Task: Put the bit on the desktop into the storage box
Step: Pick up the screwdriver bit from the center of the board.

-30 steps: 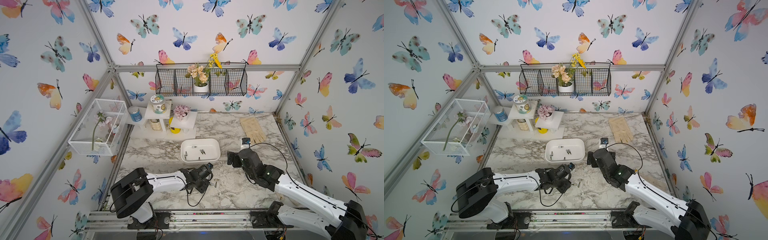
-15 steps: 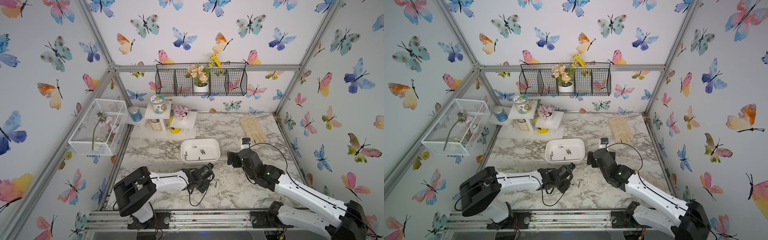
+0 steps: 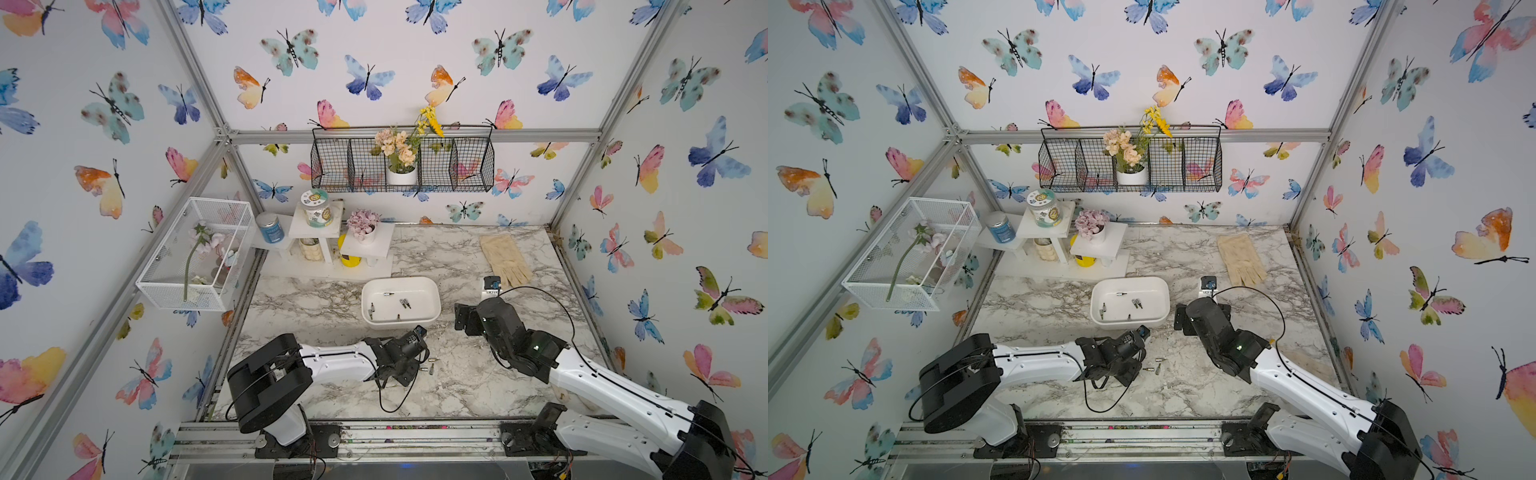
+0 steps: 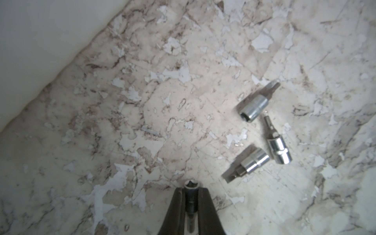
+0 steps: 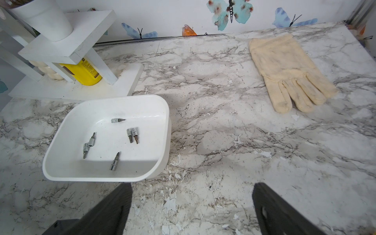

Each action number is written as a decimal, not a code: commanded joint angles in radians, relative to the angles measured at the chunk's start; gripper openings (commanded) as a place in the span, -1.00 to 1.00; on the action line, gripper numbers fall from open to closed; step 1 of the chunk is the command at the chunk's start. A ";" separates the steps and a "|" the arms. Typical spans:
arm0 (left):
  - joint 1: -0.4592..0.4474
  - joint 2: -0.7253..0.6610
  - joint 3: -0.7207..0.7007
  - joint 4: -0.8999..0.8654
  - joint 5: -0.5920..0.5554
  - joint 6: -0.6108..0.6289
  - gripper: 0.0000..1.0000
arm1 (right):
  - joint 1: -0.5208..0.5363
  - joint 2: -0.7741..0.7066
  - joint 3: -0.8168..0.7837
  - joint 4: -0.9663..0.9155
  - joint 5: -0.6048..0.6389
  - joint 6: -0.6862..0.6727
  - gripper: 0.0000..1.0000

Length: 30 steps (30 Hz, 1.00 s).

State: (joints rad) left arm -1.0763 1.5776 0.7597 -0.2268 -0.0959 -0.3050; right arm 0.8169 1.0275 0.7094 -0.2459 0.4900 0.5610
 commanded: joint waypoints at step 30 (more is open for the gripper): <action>0.230 -0.133 0.256 -0.139 -0.045 -0.019 -0.86 | -0.005 0.007 -0.034 0.041 -0.025 -0.012 0.95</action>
State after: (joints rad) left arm -0.8825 1.4128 0.9920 -0.3714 -0.1532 -0.3477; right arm 0.8169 1.0290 0.6937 -0.2222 0.4839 0.5575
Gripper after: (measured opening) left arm 0.119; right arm 0.976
